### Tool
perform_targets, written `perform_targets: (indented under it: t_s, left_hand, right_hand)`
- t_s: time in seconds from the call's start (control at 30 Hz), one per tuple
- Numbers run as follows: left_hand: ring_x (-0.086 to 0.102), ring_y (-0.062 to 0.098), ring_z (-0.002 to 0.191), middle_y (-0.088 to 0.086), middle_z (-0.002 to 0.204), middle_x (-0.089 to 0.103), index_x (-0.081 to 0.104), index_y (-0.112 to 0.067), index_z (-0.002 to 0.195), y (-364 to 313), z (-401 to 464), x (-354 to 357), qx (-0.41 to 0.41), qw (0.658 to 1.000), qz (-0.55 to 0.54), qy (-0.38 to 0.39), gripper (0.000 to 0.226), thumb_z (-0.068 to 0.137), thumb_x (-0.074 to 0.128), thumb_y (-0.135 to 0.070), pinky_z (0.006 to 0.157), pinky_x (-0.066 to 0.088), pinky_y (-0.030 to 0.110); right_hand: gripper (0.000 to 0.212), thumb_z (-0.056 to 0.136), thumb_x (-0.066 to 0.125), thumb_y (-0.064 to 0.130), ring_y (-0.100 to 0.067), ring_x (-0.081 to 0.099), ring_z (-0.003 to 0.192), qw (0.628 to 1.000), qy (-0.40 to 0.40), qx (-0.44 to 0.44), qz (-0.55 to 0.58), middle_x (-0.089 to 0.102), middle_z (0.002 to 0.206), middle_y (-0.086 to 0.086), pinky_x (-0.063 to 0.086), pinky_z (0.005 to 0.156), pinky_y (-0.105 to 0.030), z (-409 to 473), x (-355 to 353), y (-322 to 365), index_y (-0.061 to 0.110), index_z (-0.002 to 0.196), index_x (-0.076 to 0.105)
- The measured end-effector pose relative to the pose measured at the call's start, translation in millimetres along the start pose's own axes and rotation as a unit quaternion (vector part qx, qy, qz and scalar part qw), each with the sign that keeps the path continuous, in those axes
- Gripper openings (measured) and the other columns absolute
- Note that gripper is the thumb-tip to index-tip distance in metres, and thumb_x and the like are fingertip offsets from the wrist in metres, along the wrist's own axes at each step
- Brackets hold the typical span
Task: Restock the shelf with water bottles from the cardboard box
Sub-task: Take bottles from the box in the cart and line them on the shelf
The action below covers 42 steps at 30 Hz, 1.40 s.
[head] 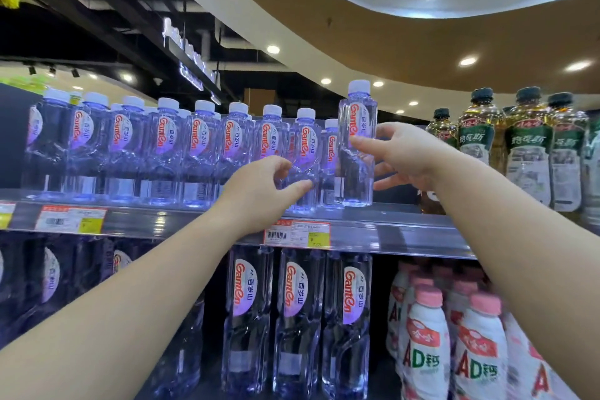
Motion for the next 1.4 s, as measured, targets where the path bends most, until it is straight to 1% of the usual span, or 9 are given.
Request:
perform_targets:
  t_s: [0.17,0.27,0.33,0.5,0.73,1.03,1.17,1.3,1.4]
  left_hand:
    - [0.048,0.016,0.132,-0.003,0.143,0.054,0.048,-0.018,0.141,14,-5,8,0.003,0.996,0.089,0.023,0.060,0.093,0.053,-0.054,0.107,0.039,0.034]
    - [0.047,0.016,0.133,-0.003,0.144,0.053,0.048,-0.019,0.142,19,-6,11,0.003,0.994,0.110,0.022,0.061,0.093,0.053,-0.055,0.108,0.039,0.034]
    - [0.045,0.016,0.135,-0.002,0.145,0.052,0.047,-0.019,0.143,19,-7,14,0.002,0.992,0.124,0.025,0.062,0.093,0.052,-0.054,0.109,0.037,0.034]
    - [0.042,0.022,0.135,0.000,0.145,0.051,0.045,-0.018,0.144,16,-9,22,0.012,0.982,0.185,0.034,0.064,0.093,0.049,-0.057,0.108,0.037,0.038]
    - [0.042,0.022,0.134,0.001,0.142,0.053,0.049,-0.015,0.139,20,-7,26,-0.004,0.978,0.203,0.047,0.067,0.092,0.046,-0.062,0.106,0.037,0.039]
    - [0.040,0.019,0.137,-0.002,0.147,0.049,0.043,-0.018,0.146,20,-7,30,0.011,0.978,0.207,0.039,0.070,0.092,0.044,-0.064,0.110,0.035,0.038]
    - [0.044,0.021,0.136,-0.003,0.147,0.052,0.045,-0.022,0.145,10,-2,39,0.037,0.972,0.225,0.063,0.067,0.093,0.041,-0.063,0.113,0.034,0.040]
    - [0.041,0.025,0.138,-0.003,0.150,0.048,0.040,-0.025,0.149,5,1,41,0.020,0.966,0.245,0.083,0.067,0.095,0.036,-0.064,0.114,0.028,0.039]
    - [0.045,0.022,0.135,-0.003,0.146,0.053,0.045,-0.023,0.146,7,-4,37,0.018,0.972,0.226,0.068,0.065,0.095,0.039,-0.062,0.113,0.029,0.037]
  right_hand:
    - [0.017,0.093,0.062,0.035,-0.022,0.073,0.088,0.999,-0.025,0.023,-0.011,0.074,0.100,-0.002,0.061,0.076,-0.045,24,17,-32,0.028,0.107,0.060]
    - [0.027,0.093,0.060,0.040,-0.022,0.071,0.092,0.999,-0.035,0.026,-0.003,0.072,0.107,-0.002,0.060,0.079,-0.047,35,25,-42,0.027,0.116,0.060]
    - [0.023,0.091,0.065,0.036,-0.022,0.071,0.093,0.999,-0.026,0.023,0.002,0.071,0.107,-0.001,0.060,0.079,-0.046,38,27,-44,0.030,0.112,0.058]
    - [0.049,0.078,0.080,0.020,-0.021,0.071,0.091,0.999,-0.015,0.030,-0.016,0.069,0.106,0.002,0.061,0.074,-0.042,38,28,-49,0.035,0.110,0.047]
    - [0.034,0.082,0.077,0.023,-0.013,0.069,0.086,1.000,-0.029,0.000,0.003,0.070,0.096,0.002,0.055,0.062,-0.029,37,31,-55,0.034,0.099,0.051]
    - [0.028,0.082,0.076,0.031,-0.015,0.067,0.089,0.999,-0.019,-0.010,-0.030,0.066,0.096,0.005,0.059,0.069,-0.035,37,33,-55,0.040,0.084,0.050]
    - [0.026,0.082,0.075,0.035,-0.014,0.065,0.093,0.999,-0.021,-0.015,-0.046,0.065,0.103,0.002,0.060,0.070,-0.035,38,34,-56,0.040,0.096,0.053]
    - [0.047,0.081,0.074,0.039,-0.016,0.065,0.097,0.998,-0.019,-0.008,-0.062,0.064,0.112,-0.001,0.061,0.068,-0.035,38,34,-56,0.031,0.123,0.053]
    - [0.051,0.079,0.077,0.038,-0.018,0.064,0.098,0.998,-0.020,-0.001,-0.062,0.064,0.111,-0.001,0.062,0.067,-0.039,39,35,-60,0.029,0.124,0.054]
Point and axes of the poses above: each hand's wrist, its own z-axis towards the middle knuckle, its own x-axis out of the palm, y = z × x, the point moved 4 cm from there along z, towards the middle knuckle
